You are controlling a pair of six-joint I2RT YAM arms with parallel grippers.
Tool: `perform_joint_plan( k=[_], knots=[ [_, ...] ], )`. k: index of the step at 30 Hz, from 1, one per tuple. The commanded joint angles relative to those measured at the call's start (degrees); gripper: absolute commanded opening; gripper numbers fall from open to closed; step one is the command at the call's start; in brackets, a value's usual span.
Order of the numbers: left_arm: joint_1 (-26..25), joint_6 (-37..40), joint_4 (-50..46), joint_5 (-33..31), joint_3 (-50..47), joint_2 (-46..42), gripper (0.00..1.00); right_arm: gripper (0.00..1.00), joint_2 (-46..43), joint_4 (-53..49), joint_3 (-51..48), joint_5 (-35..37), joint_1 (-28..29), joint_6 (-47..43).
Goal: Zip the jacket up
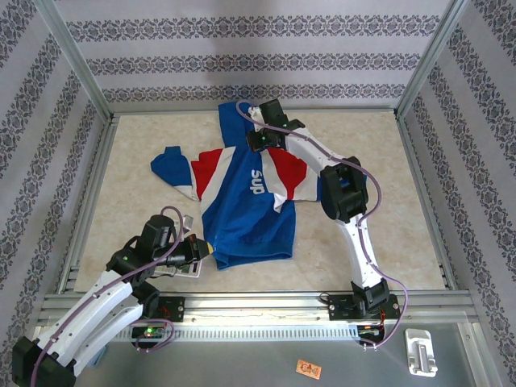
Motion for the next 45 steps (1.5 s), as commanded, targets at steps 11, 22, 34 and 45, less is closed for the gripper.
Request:
perform_joint_plan(
  k=[11, 22, 34, 45],
  knots=[
    [0.2, 1.2, 2.2, 4.8, 0.4, 7.9, 0.00, 0.00, 6.3, -1.9, 15.9, 4.4, -6.0, -2.5],
    [0.2, 5.7, 1.0, 2.1, 4.5, 15.0, 0.00, 0.21, 6.8, -4.8, 20.6, 4.4, -7.0, -3.2],
    [6.5, 22.3, -13.9, -4.6, 23.3, 18.7, 0.39, 0.56, -9.6, -4.3, 5.3, 4.9, -6.7, -5.0],
    [14.5, 39.0, -17.6, -13.7, 38.8, 23.8, 0.64, 0.77, -41.4, 11.2, -36.5, 8.2, -5.6, -1.3]
  ],
)
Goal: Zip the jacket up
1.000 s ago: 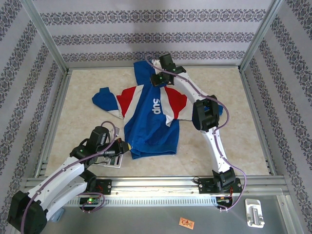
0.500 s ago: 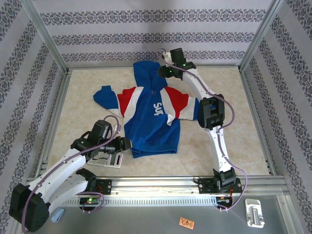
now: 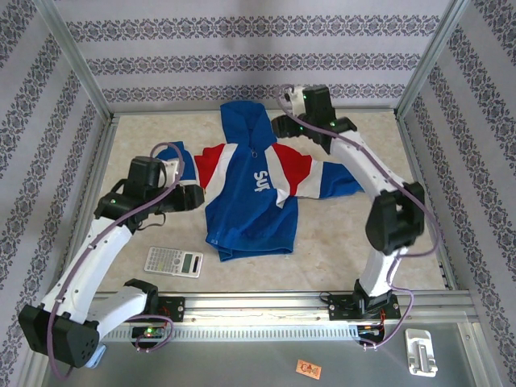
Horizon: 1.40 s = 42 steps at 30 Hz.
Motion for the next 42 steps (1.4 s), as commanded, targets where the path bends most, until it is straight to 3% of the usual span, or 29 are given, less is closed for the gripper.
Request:
perform_joint_plan(
  k=[1, 5, 7, 11, 14, 21, 24, 26, 28, 34, 42],
  knots=[
    [1.9, 8.4, -0.7, -5.0, 1.6, -0.7, 0.68, 0.78, -9.6, 7.4, -11.6, 2.6, 0.2, 1.9],
    [3.3, 11.5, 7.7, -10.0, -2.0, -3.8, 0.80, 0.82, -21.6, 11.6, -26.3, 5.1, -0.4, 3.7],
    [3.7, 12.2, 14.0, -13.4, -6.0, -5.9, 0.81, 0.98, -27.8, 14.0, -33.5, 8.5, -0.6, 4.8],
    [3.9, 13.7, 26.6, -18.5, -14.5, -9.1, 0.84, 0.98, -38.5, 18.9, -46.1, 15.2, -1.0, 3.3],
    [4.2, 15.0, 35.6, -21.5, -20.8, -10.7, 1.00, 0.98, -45.7, 21.7, -54.0, 19.6, -1.5, 1.2],
    [4.5, 17.1, 53.4, -24.4, -31.8, -14.2, 1.00, 0.98, -54.1, 32.2, -67.3, 21.3, -2.2, -5.4],
    [4.5, 24.1, 62.5, -27.6, -38.2, -15.5, 1.00, 0.98, -53.9, 43.0, -74.8, 21.0, -2.8, -8.3],
    [4.5, 24.4, 66.3, -34.7, -41.4, -16.4, 1.00, 0.98, -52.3, 45.5, -76.4, 21.5, -4.8, -6.4],
    [4.6, 24.7, 69.0, -37.1, -43.3, -16.3, 1.00, 0.98, -50.5, 46.5, -76.8, 19.7, -7.5, -4.3],
    [5.6, 23.3, 76.3, -35.6, -43.9, -5.0, 1.00, 0.98, -41.1, 59.1, -78.7, 12.3, -14.4, -1.6],
    [9.5, 19.6, 87.2, -30.9, -40.7, 13.5, 1.00, 0.98, -27.1, 74.8, -77.6, 6.2, -16.6, -2.0]
  ],
)
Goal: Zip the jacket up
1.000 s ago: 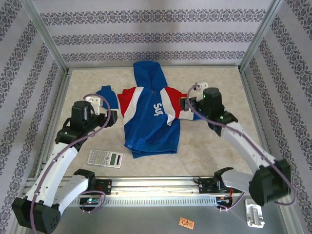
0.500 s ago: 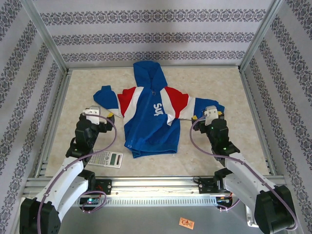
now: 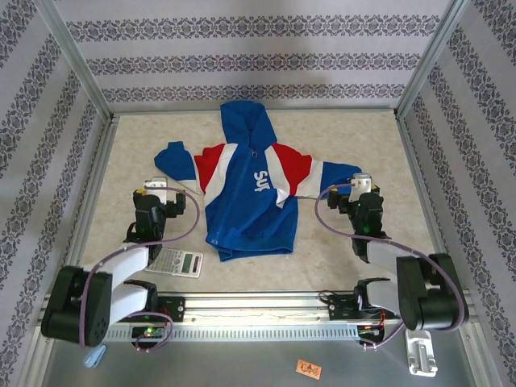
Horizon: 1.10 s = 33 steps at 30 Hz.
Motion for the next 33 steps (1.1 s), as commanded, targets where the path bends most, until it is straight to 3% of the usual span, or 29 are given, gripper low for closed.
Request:
perform_joint_plan(
  k=[1, 7, 12, 17, 25, 33],
  knots=[
    [2.8, -2.5, 10.3, 3.4, 2.5, 5.4, 1.00, 0.98, 4.1, 10.1, 1.1, -4.4, -0.5, 0.3],
    [6.4, -3.2, 16.5, 8.3, 5.0, 16.6, 1.00, 0.98, 12.6, 18.2, 1.3, -3.9, -0.9, 0.4],
    [7.7, -3.7, 21.8, 11.2, 5.7, 23.7, 1.00, 0.98, 16.5, 18.0, 4.1, -3.3, -1.1, 0.9],
    [7.6, -3.7, 18.8, 11.6, 6.6, 22.9, 1.00, 0.98, 16.1, 9.8, 8.6, -0.6, -1.4, 2.4],
    [7.7, -2.9, 22.2, 13.3, 4.9, 23.1, 1.00, 0.98, 16.3, 10.0, 8.7, -1.0, -2.2, 3.2],
    [7.6, -2.0, 17.5, 15.6, 7.5, 23.2, 1.00, 0.98, 16.3, 10.0, 8.7, -1.0, -2.2, 3.1]
  ],
)
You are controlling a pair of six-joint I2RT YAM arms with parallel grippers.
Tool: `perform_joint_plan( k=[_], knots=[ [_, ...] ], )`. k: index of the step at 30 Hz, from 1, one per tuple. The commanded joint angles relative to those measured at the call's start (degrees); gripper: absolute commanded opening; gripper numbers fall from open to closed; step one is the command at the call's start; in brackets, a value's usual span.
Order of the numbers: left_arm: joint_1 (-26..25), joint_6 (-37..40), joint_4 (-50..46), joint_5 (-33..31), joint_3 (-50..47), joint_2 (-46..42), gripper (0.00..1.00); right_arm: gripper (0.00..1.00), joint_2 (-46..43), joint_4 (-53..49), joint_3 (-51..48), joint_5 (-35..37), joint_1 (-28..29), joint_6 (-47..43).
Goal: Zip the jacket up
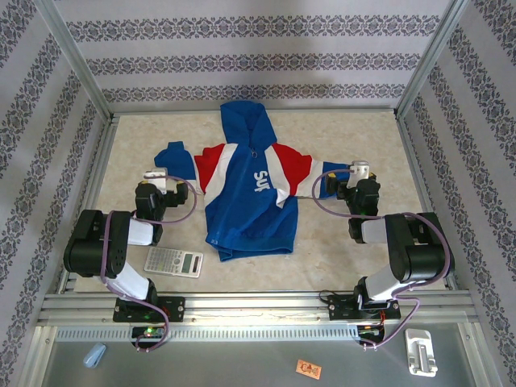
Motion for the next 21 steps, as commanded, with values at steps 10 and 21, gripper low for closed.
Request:
perform_joint_plan(
  k=[10, 21],
  knots=[
    [0.6, 0.8, -0.3, 1.9, 1.4, -0.1, 1.00, 0.98, 0.1, 0.3, 0.5, 0.6, -0.4, 0.8],
    [0.6, 0.8, -0.3, 1.8, 1.4, -0.1, 1.00, 0.98, 0.0, 0.2, 0.6, 0.7, -0.3, 0.7]
  ],
)
